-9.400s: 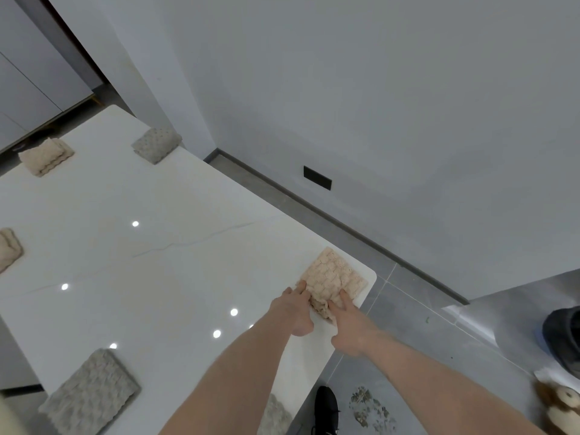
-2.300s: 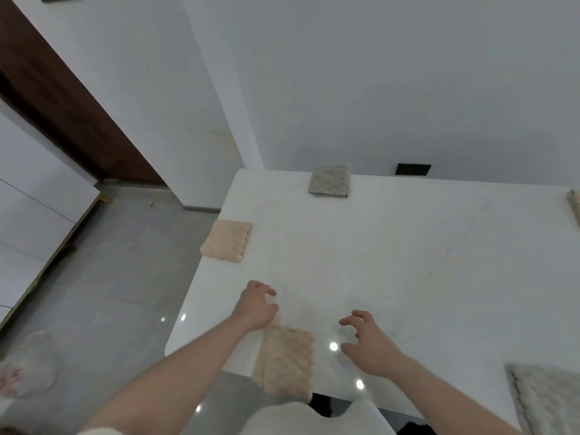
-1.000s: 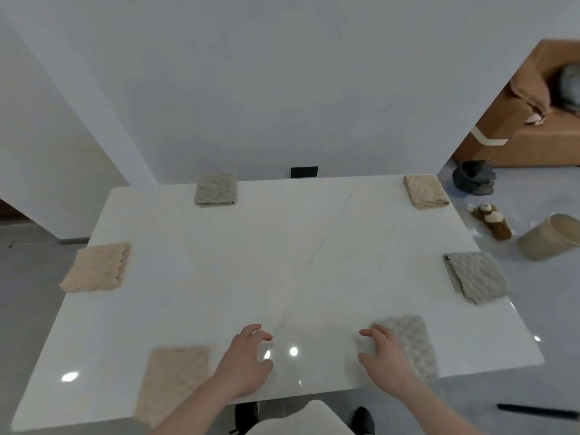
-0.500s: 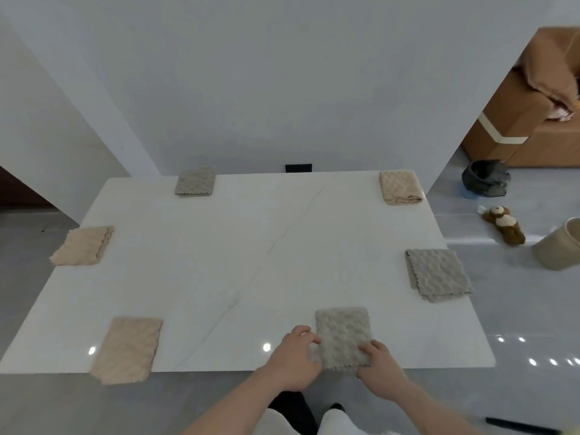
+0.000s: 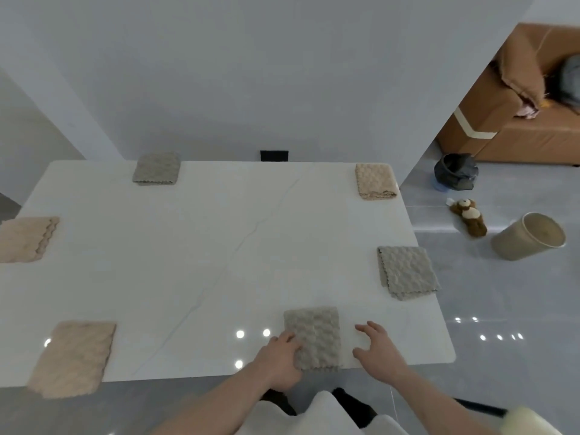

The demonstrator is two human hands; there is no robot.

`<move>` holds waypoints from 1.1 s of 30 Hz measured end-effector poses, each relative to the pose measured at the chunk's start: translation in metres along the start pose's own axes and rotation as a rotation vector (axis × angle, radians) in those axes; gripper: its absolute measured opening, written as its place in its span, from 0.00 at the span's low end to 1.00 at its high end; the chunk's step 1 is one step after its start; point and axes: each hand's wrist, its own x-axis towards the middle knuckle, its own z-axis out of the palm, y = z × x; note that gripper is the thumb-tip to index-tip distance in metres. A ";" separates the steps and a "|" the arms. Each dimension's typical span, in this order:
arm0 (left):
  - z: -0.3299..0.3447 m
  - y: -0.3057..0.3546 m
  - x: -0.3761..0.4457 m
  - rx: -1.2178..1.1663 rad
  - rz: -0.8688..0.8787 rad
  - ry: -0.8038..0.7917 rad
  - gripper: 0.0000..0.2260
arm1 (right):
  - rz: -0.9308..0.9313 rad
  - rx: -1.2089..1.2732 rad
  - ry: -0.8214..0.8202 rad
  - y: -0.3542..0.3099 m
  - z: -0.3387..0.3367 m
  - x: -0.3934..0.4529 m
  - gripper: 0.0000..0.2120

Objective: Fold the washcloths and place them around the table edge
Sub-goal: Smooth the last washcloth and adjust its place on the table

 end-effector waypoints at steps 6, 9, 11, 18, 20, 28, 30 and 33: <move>0.014 0.001 0.009 0.123 -0.072 0.035 0.36 | 0.020 -0.055 0.081 0.030 -0.055 0.030 0.33; 0.021 0.018 0.021 0.147 -0.169 0.153 0.39 | 0.010 -0.120 0.093 0.041 -0.084 0.053 0.34; 0.026 0.033 0.031 0.114 -0.252 0.212 0.38 | -0.013 -0.150 0.087 0.050 -0.102 0.070 0.34; 0.041 0.077 0.059 -0.016 -0.540 0.390 0.25 | -0.164 -0.419 -0.011 0.089 -0.155 0.126 0.36; 0.045 0.093 0.064 -0.034 -0.629 0.413 0.26 | -0.226 -0.514 -0.052 0.099 -0.167 0.139 0.37; 0.029 0.124 0.063 -0.007 -0.781 0.291 0.27 | -0.259 -0.656 -0.267 0.135 -0.186 0.154 0.38; 0.017 0.128 0.064 0.035 -0.787 0.306 0.25 | -0.286 -0.641 -0.255 0.137 -0.188 0.158 0.36; -0.001 0.146 0.078 0.054 -0.646 0.410 0.26 | -0.297 -0.536 -0.153 0.129 -0.194 0.154 0.30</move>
